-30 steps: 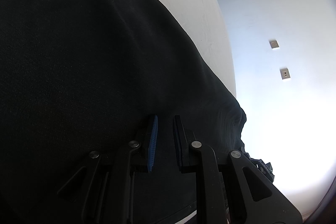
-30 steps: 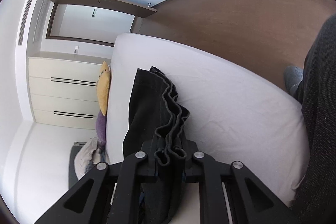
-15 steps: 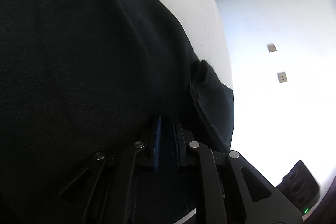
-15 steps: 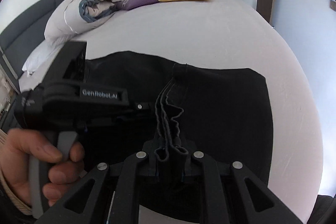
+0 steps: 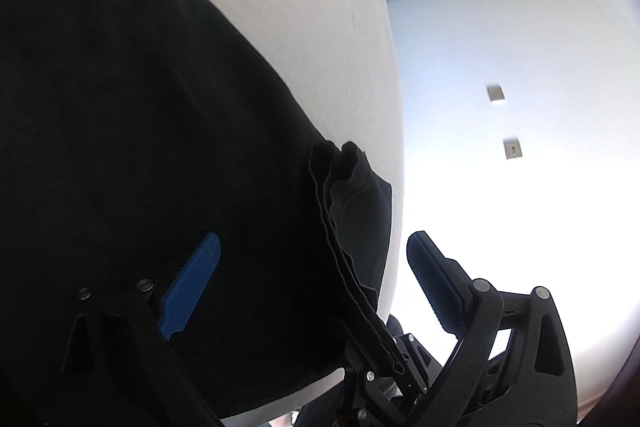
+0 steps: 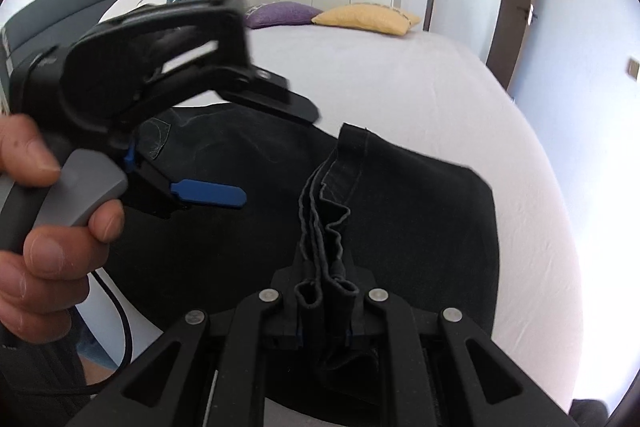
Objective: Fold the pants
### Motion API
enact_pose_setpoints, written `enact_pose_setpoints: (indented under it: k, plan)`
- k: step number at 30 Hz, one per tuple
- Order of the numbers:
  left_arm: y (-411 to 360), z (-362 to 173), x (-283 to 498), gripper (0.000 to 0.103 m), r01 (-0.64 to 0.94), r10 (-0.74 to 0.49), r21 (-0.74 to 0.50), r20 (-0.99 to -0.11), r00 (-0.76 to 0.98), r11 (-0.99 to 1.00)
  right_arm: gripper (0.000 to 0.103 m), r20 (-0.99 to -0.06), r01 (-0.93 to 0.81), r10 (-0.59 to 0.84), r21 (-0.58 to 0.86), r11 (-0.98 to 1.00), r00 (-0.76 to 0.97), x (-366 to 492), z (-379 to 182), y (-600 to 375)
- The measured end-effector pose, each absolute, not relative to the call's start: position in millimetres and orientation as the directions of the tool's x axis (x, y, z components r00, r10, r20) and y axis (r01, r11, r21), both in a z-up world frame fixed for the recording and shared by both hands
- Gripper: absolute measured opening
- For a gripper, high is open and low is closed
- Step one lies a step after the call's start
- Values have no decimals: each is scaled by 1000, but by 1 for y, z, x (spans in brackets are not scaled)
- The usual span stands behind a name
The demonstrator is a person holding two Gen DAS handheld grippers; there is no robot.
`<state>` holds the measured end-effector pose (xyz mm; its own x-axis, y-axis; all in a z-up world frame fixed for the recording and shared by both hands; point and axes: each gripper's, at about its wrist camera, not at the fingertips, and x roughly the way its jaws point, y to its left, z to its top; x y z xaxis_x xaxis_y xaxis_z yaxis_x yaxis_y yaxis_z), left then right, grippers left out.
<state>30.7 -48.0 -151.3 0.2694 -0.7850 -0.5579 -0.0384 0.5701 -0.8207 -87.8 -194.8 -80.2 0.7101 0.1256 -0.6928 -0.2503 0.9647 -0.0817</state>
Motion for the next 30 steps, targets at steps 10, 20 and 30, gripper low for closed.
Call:
enact_pose_setpoints:
  k: [10, 20, 30]
  plan:
    - [-96, -142, 45, 88, 78, -765, -765, -622, 165, 639, 15, -652, -285, 72, -227, 931, 755, -105, -77, -176]
    - [-115, -140, 44, 9, 141, -713, -699, -687, 137, 701, 15, -645, -322, 75, -273, 907, 760, -118, -79, -163]
    - [-114, -107, 64, 7, 226, -660, -623, -731, 172, 749, 15, -630, -399, 116, -329, 856, 768, -116, -75, -129]
